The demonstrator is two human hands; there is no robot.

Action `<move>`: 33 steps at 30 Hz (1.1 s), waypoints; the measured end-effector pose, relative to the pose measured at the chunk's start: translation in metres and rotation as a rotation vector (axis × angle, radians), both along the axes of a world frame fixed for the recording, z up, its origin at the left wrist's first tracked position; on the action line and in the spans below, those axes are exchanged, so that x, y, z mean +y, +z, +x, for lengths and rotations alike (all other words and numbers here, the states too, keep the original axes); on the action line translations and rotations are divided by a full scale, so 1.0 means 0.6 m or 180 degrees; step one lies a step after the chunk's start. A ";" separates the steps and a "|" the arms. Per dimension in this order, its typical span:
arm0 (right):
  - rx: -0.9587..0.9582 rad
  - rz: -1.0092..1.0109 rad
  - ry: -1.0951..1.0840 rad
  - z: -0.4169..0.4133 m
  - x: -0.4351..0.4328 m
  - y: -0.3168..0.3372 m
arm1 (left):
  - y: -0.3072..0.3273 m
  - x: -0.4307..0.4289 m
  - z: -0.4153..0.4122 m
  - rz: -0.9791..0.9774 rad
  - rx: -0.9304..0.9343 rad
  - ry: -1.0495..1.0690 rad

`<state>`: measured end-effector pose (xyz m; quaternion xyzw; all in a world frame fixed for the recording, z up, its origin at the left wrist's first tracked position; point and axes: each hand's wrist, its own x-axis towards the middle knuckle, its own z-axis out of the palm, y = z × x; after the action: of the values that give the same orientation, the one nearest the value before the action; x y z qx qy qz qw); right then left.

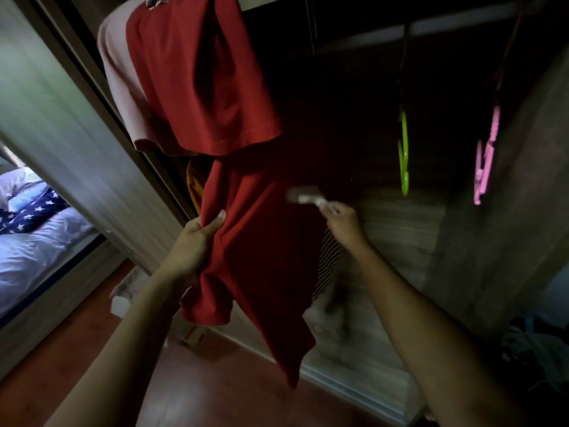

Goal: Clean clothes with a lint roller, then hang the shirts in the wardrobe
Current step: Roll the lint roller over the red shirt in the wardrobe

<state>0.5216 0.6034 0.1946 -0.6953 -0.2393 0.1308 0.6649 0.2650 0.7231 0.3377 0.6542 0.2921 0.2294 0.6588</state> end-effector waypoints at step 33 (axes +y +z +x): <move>-0.0977 0.0411 0.0575 -0.155 -0.030 0.042 | -0.001 -0.008 0.011 0.0447 0.0017 0.0268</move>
<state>0.4286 0.5853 0.2199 -0.6387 -0.4073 0.0667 0.6495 0.2716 0.7182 0.3369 0.6865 0.3044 0.2751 0.6003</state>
